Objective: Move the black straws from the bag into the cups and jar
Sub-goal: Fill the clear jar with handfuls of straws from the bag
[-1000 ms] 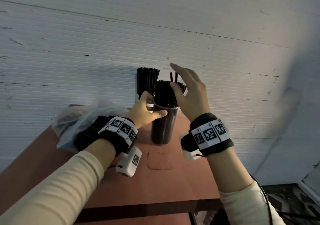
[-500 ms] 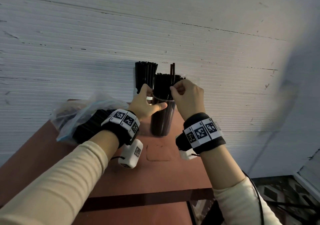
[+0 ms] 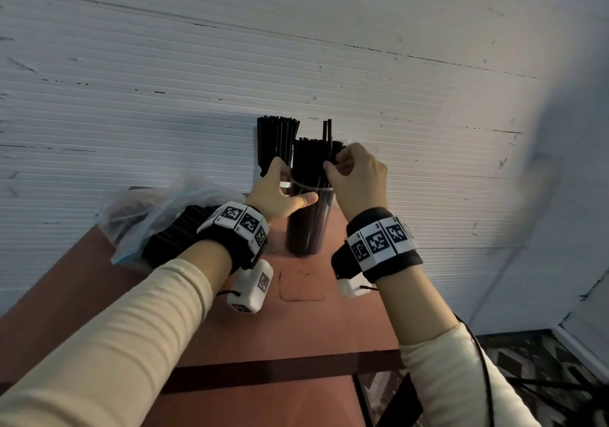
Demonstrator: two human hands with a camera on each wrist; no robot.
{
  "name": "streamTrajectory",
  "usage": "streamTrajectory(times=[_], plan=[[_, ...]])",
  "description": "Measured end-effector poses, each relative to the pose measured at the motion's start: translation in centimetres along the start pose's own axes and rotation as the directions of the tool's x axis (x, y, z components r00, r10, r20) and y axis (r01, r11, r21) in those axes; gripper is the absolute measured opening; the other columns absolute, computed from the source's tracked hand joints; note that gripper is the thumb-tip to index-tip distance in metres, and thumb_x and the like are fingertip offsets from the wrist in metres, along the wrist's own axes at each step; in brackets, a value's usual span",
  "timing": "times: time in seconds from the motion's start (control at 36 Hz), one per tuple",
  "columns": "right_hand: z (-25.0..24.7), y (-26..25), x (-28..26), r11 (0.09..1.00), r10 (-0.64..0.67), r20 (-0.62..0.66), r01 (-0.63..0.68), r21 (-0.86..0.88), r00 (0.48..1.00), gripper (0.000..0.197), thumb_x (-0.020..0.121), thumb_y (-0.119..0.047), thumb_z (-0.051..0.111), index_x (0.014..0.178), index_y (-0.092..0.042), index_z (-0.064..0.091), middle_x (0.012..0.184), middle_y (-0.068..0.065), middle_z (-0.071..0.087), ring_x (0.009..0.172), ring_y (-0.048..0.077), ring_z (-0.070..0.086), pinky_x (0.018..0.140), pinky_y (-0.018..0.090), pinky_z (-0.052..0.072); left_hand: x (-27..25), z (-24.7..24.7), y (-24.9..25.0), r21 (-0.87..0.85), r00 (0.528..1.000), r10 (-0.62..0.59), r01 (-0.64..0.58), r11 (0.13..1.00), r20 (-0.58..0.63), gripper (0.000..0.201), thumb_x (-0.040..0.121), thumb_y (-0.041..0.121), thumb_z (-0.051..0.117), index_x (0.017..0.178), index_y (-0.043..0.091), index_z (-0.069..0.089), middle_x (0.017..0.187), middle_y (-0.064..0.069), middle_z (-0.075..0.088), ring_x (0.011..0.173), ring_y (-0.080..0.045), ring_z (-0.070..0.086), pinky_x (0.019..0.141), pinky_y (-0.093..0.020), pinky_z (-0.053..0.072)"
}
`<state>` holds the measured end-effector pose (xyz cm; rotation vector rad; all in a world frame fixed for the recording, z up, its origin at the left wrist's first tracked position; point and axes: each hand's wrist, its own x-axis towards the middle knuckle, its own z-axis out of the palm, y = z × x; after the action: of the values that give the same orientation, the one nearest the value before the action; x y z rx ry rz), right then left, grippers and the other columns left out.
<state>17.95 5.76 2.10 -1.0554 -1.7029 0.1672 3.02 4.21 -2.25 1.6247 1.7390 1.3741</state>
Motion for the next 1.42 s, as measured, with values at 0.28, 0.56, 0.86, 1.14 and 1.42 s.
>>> streamTrajectory(times=[0.28,0.56,0.86,1.14,1.42], plan=[[0.1,-0.9,0.0,0.998,0.052,0.037,-0.051,-0.025,0.998,0.009,0.086,-0.018,0.064,0.089,-0.011,0.069,0.077,-0.005,0.063,0.082,0.015,0.063,0.081,0.028,0.048,0.0,-0.1,0.0,0.013,1.0,-0.005,0.005,1.0,0.002,0.055,0.074,0.038,0.081,0.112,0.022,0.045,0.111,0.007,0.06,0.104,-0.016,0.058,0.085,-0.029,0.04],[0.2,-1.4,-0.1,0.994,0.105,0.078,-0.104,-0.017,0.991,0.028,0.081,-0.033,0.074,0.096,-0.011,0.066,0.084,-0.004,0.063,0.084,0.013,0.06,0.076,0.024,0.046,0.2,0.0,0.0,0.021,1.0,-0.002,0.002,1.0,-0.006,0.054,0.073,0.039,0.081,0.107,0.021,0.044,0.108,0.005,0.061,0.101,-0.017,0.058,0.084,-0.032,0.043],[0.3,-1.5,0.2,0.997,0.07,0.112,-0.065,-0.049,0.991,0.022,0.094,-0.019,0.054,0.101,-0.009,0.073,0.09,0.005,0.072,0.088,0.017,0.064,0.067,0.013,0.031,0.3,0.1,0.2,0.022,1.0,-0.002,0.003,1.0,-0.01,0.053,0.073,0.036,0.082,0.107,0.02,0.045,0.109,0.007,0.061,0.099,-0.016,0.059,0.082,-0.029,0.042],[0.4,-1.6,0.8,0.997,0.08,0.118,-0.078,-0.026,0.99,0.018,0.087,-0.02,0.065,0.099,-0.008,0.072,0.093,0.004,0.072,0.09,0.015,0.065,0.082,0.022,0.049,0.1,-0.1,0.4,0.009,1.0,-0.008,0.008,1.0,0.012,0.051,0.076,0.035,0.08,0.109,0.02,0.044,0.109,0.007,0.059,0.102,-0.015,0.057,0.083,-0.03,0.039],[0.5,-1.5,1.1,0.997,0.073,0.177,-0.066,-0.046,0.981,0.009,0.085,-0.014,0.064,0.084,-0.007,0.069,0.076,0.001,0.062,0.073,0.013,0.056,0.057,0.015,0.036,0.0,-0.1,0.7,0.026,1.0,0.003,-0.003,1.0,0.012,0.052,0.077,0.033,0.08,0.111,0.017,0.044,0.108,0.005,0.06,0.098,-0.014,0.057,0.077,-0.025,0.038]])
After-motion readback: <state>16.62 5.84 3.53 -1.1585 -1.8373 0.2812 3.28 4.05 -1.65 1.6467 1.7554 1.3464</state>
